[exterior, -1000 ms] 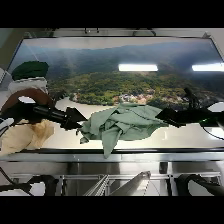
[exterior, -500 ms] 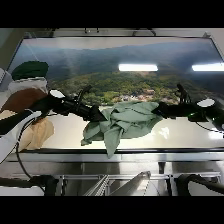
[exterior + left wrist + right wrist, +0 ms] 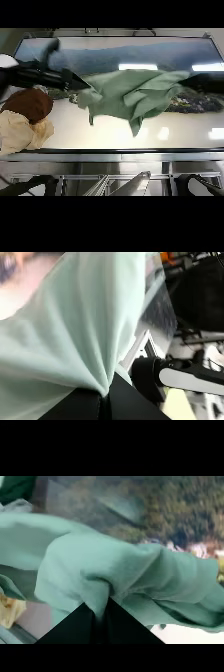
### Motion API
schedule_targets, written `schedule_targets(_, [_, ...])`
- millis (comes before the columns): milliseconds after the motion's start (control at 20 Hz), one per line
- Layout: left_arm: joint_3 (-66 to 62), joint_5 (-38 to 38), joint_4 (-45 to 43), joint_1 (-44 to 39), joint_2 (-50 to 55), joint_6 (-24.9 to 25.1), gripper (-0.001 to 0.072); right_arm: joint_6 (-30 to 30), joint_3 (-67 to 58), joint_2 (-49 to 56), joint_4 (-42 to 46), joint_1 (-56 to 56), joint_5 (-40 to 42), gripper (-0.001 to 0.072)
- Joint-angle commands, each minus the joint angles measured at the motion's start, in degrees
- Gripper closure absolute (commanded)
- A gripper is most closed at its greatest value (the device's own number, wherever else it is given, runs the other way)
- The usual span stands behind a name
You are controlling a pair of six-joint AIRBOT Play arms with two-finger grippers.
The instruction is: Fold the shirts.
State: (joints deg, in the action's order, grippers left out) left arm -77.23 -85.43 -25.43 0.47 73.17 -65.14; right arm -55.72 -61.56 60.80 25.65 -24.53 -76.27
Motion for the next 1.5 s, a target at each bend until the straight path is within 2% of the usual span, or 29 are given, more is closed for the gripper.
schedule_targets(0, [-8.15, -4.04, 0.13, 6.14, -12.66, -2.01, 0.0684, -0.57, -5.31, -13.14, -10.64, -5.55, -4.35, 0.0689])
schedule_targets(150, [-14.38, -5.73, 0.07, 8.57, -21.29, -2.01, 0.0683, 0.31, -6.78, -26.38, -14.53, -6.91, 0.04, 0.0690])
schedule_targets(300, [-18.08, -5.70, -1.77, 11.26, -26.47, -2.03, 0.0682, 0.48, -7.54, -36.44, -10.73, -6.91, 8.85, 0.0689])
schedule_targets(400, [-16.59, -5.60, -5.95, 13.18, -27.80, -3.06, 0.0681, 0.07, -7.50, -38.03, -4.98, -6.91, 9.97, 0.0689])
schedule_targets(500, [-10.12, -5.88, -6.40, 13.03, -26.95, -3.39, 0.0680, -2.40, -6.82, -35.06, -3.23, -6.84, 6.10, 0.0689])
schedule_targets(650, [0.94, -8.41, -6.58, 9.75, -20.46, -3.26, 0.0677, -3.02, -2.36, -26.23, -3.32, -4.17, 0.46, 0.0689])
schedule_targets(700, [4.79, -8.46, -6.56, 8.48, -17.00, -2.82, 0.0676, -2.99, 0.57, -22.47, -3.30, -1.86, 0.39, 0.0689])
schedule_targets(800, [10.82, -6.34, -6.60, 6.47, -8.87, 1.73, 0.0673, -1.11, 6.73, -13.60, -2.29, 4.00, 3.98, 0.0689])
schedule_targets(850, [12.76, -3.48, -6.67, 5.99, -4.50, 4.42, 0.0557, 0.59, 9.53, -8.24, -0.94, 7.28, 8.57, 0.0682])
schedule_targets(900, [13.92, 0.22, -6.64, 6.12, -0.09, 5.18, 0.0376, 1.55, 10.93, -2.89, 1.14, 9.79, 13.14, 0.0592])
schedule_targets(950, [14.08, 4.37, -6.36, 6.97, 4.52, 5.16, 0.0365, 1.84, 10.91, 2.51, 2.51, 11.26, 16.65, 0.0387])
schedule_targets(1000, [13.07, 6.88, -6.38, 8.31, 8.55, 5.14, 0.0365, 2.23, 10.03, 7.63, 2.67, 11.52, 18.60, 0.0296])
schedule_targets(1100, [7.23, 5.33, -6.38, 12.39, 16.31, 4.98, 0.0365, 3.50, 6.49, 14.40, 2.69, 9.88, 18.80, 0.0294])
schedule_targets(1200, [2.08, -0.35, -6.54, 16.06, 20.59, 1.66, 0.0365, 3.48, 3.93, 15.63, 2.69, 6.29, 16.90, 0.0126])
schedule_targets(1350, [1.99, -6.69, -11.32, 17.55, 21.79, -2.91, 0.0364, 1.68, 3.43, 14.29, 6.21, 1.25, 9.29, 0.0108])
schedule_targets(1450, [9.35, -4.96, -16.55, 15.34, 18.62, -3.17, 0.0364, -0.63, 5.68, 14.25, 10.93, 1.31, 4.98, 0.0109])
